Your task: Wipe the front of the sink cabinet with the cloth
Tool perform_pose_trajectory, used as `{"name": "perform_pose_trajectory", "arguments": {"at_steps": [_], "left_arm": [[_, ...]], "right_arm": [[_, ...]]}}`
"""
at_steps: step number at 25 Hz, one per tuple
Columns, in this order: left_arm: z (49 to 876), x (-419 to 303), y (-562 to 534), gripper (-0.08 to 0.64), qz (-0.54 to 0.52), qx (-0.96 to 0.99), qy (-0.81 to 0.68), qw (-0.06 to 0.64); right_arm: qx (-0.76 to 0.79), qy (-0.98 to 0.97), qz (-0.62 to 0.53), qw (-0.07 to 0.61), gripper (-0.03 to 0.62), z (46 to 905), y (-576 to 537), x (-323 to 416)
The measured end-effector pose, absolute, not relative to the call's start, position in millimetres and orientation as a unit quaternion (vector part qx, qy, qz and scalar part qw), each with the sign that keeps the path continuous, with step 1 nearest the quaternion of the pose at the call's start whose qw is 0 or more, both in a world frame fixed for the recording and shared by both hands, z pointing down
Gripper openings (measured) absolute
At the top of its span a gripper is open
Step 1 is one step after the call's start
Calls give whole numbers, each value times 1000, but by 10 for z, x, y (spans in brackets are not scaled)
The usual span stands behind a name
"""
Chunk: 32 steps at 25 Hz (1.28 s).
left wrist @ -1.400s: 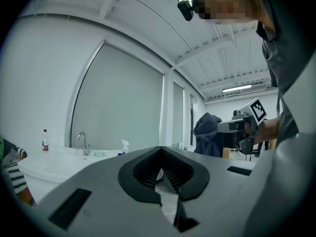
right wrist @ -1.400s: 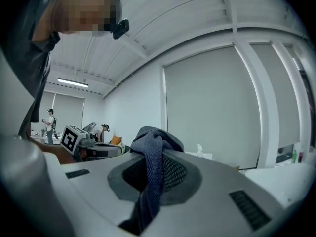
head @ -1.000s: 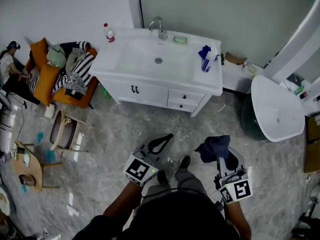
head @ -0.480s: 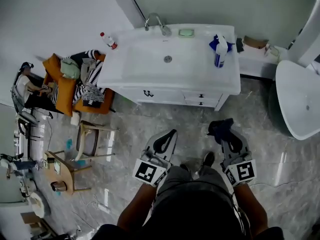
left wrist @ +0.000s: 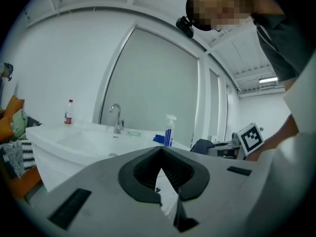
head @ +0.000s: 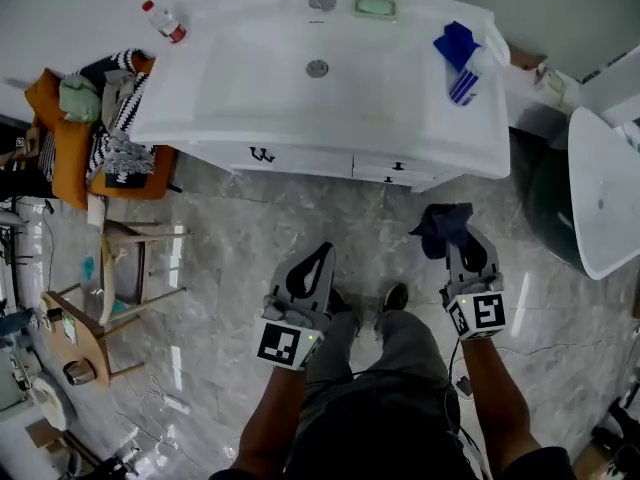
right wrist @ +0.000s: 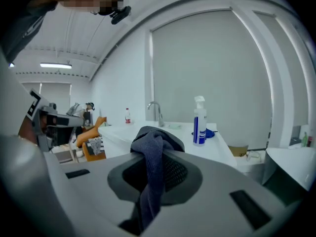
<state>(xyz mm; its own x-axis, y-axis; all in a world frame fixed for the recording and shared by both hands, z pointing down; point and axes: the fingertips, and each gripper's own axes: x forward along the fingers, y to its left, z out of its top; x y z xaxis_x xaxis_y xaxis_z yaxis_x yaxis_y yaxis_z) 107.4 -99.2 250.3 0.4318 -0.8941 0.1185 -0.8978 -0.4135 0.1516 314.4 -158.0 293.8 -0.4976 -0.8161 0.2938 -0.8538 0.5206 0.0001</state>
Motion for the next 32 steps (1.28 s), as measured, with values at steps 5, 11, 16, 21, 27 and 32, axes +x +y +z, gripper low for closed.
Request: {"name": "perform_pose_trajectory", "arguments": {"at_steps": [5,11,16,21,27,32], "left_arm": [[3518,854,-1000,3,35,824,-557,101],[4507,574,-989,3,48,788,-598,136],[4761,577,-1226,3,-4,796,-596,111],[4989,558,-1434,3,-2,797,-598,89],[5308,367,-1423,3,-6,774,-619,136],[5328,470,-1404,3,-4,784,-607,132]], "right_arm": [[509,-849,59,130,26,4052,-2124,2940],[523,-843,42,115,26,5194,-2886,2549],[479,-871,20,112,26,5711,-3077,1617],[501,-860,-2,97,26,5795,-3099,1888],[609,-781,-16,140,26,5788,-3170,3297],[534,-835,-36,127,26,5875,-3198,2243]]}}
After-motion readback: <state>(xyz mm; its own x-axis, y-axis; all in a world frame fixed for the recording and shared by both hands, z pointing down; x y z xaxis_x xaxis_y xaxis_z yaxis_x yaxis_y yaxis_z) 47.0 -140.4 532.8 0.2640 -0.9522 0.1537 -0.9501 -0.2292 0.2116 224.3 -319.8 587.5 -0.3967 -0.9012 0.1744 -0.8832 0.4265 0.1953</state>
